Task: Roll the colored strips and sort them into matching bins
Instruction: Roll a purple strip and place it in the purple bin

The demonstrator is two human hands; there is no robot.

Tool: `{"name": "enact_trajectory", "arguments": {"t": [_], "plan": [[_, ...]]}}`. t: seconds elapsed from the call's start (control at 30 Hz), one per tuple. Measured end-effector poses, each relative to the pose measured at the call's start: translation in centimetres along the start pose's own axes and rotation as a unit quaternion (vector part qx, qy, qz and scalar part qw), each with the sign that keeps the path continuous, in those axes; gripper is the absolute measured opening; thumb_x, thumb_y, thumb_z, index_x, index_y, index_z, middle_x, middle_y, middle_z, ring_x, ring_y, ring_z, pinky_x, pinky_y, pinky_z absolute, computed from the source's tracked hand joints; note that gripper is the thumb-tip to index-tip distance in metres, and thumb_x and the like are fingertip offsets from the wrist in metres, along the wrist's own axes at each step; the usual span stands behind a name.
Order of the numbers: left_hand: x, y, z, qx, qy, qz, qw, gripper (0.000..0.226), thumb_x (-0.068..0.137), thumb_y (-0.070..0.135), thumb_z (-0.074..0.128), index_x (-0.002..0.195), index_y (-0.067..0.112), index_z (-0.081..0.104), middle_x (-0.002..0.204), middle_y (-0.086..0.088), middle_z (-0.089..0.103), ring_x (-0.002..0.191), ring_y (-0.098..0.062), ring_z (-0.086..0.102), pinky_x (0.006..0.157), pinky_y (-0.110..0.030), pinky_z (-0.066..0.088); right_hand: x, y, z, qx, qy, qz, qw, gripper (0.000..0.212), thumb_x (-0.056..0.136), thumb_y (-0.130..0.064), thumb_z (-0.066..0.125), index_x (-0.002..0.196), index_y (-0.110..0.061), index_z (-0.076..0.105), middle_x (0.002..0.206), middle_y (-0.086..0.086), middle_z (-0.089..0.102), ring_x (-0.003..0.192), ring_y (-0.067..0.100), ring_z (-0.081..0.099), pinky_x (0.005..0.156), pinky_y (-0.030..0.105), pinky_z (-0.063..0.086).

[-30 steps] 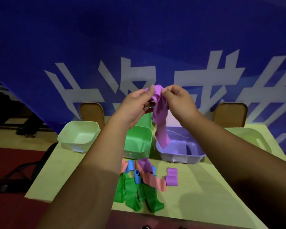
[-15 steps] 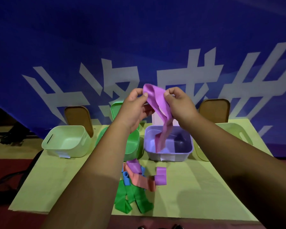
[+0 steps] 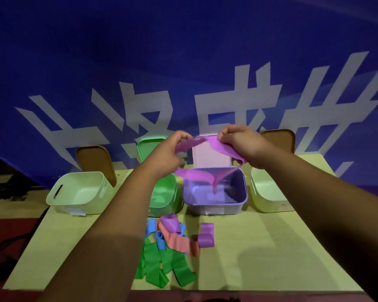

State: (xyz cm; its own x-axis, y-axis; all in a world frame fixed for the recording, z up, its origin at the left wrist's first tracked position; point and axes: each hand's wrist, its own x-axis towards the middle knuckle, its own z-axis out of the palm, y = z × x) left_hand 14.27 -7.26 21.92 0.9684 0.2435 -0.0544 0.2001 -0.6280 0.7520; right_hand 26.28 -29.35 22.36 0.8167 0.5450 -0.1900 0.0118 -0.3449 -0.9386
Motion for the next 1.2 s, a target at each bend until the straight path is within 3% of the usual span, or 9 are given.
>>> {"name": "enact_trajectory", "arguments": {"t": [0.13,0.23,0.4,0.57,0.67,0.77,0.93,1.03,1.2], "plan": [[1.7,-3.1,1.0,0.269,0.045,0.028,0.962,0.068,0.082,-0.016,0.066,0.136,0.026,0.067,0.121,0.000,0.062,0.112,-0.026,0.058,0.088,-0.039,0.054,0.4,0.6,-1.0,-0.129,-0.092,0.030,0.987,0.016,0.103,-0.022,0.062,0.098,-0.018,0.078,0.100,0.016,0.075,0.077,0.027,0.067,0.065,0.039,0.053],[2.2,-4.9,1.5,0.372,0.096,0.033,0.923,0.050,0.088,-0.007,0.068,0.126,0.024,0.071,0.115,0.002,0.065,0.109,-0.024,0.053,0.089,-0.040,0.048,0.9,1.1,-0.7,-0.190,-0.148,0.066,0.968,0.019,0.110,-0.025,0.053,0.105,-0.025,0.071,0.102,0.007,0.071,0.071,0.019,0.068,0.055,0.029,0.052],[1.8,-5.1,2.1,0.045,0.166,-0.105,0.980,0.040,0.098,-0.007,0.049,0.118,0.017,0.073,0.108,0.001,0.072,0.095,-0.023,0.066,0.077,-0.037,0.055,1.5,3.2,0.2,-0.226,-0.229,0.117,0.940,0.023,0.115,-0.036,0.041,0.122,-0.022,0.058,0.110,0.012,0.080,0.088,0.032,0.074,0.066,0.037,0.053],[2.1,-4.2,2.7,-0.314,0.122,-0.201,0.920,0.027,0.105,0.001,0.047,0.114,0.013,0.069,0.099,-0.013,0.076,0.077,-0.023,0.070,0.068,-0.035,0.059,2.2,4.2,1.5,-0.223,-0.278,0.139,0.924,0.028,0.116,-0.038,0.037,0.130,-0.021,0.053,0.102,0.003,0.084,0.092,0.032,0.063,0.068,0.037,0.043],[2.6,-4.6,2.0,-0.196,0.123,-0.174,0.957,0.021,0.104,0.009,0.051,0.108,0.016,0.071,0.080,-0.002,0.063,0.064,-0.018,0.053,0.058,-0.029,0.046,2.6,3.9,2.4,-0.232,-0.287,0.162,0.915,0.026,0.116,-0.037,0.040,0.128,-0.020,0.054,0.099,0.004,0.084,0.090,0.032,0.055,0.065,0.035,0.037],[3.1,-5.7,1.1,-0.036,0.095,-0.135,0.986,0.019,0.100,0.012,0.054,0.102,0.021,0.071,0.090,-0.001,0.069,0.076,-0.022,0.060,0.066,-0.033,0.045,3.1,3.1,3.3,-0.217,-0.310,0.180,0.908,0.028,0.116,-0.035,0.042,0.127,-0.014,0.057,0.103,0.008,0.083,0.092,0.033,0.057,0.074,0.040,0.040],[3.1,-7.0,0.1,0.001,0.060,-0.127,0.990,0.029,0.094,0.004,0.052,0.097,0.025,0.071,0.097,-0.004,0.070,0.085,-0.023,0.063,0.069,-0.034,0.046,3.7,1.5,5.2,-0.319,-0.250,0.066,0.912,0.022,0.112,-0.029,0.045,0.116,-0.021,0.065,0.108,0.012,0.072,0.084,0.024,0.061,0.073,0.036,0.049],[2.9,-8.0,-0.3,-0.021,0.038,-0.139,0.989,0.024,0.100,0.008,0.053,0.098,0.024,0.071,0.098,-0.008,0.071,0.085,-0.024,0.063,0.071,-0.035,0.046,3.8,1.3,6.5,-0.162,-0.219,0.058,0.960,0.018,0.113,-0.020,0.046,0.109,-0.017,0.064,0.093,0.005,0.064,0.074,0.017,0.055,0.062,0.027,0.044],[3.2,-8.2,-1.3,-0.107,0.051,-0.160,0.980,0.024,0.104,0.015,0.052,0.108,0.016,0.076,0.089,-0.008,0.073,0.079,-0.023,0.063,0.076,-0.036,0.050,4.5,0.6,8.7,0.153,-0.123,0.077,0.977,0.018,0.101,-0.015,0.053,0.085,-0.011,0.061,0.083,0.011,0.054,0.081,0.024,0.051,0.079,0.036,0.045]]}}
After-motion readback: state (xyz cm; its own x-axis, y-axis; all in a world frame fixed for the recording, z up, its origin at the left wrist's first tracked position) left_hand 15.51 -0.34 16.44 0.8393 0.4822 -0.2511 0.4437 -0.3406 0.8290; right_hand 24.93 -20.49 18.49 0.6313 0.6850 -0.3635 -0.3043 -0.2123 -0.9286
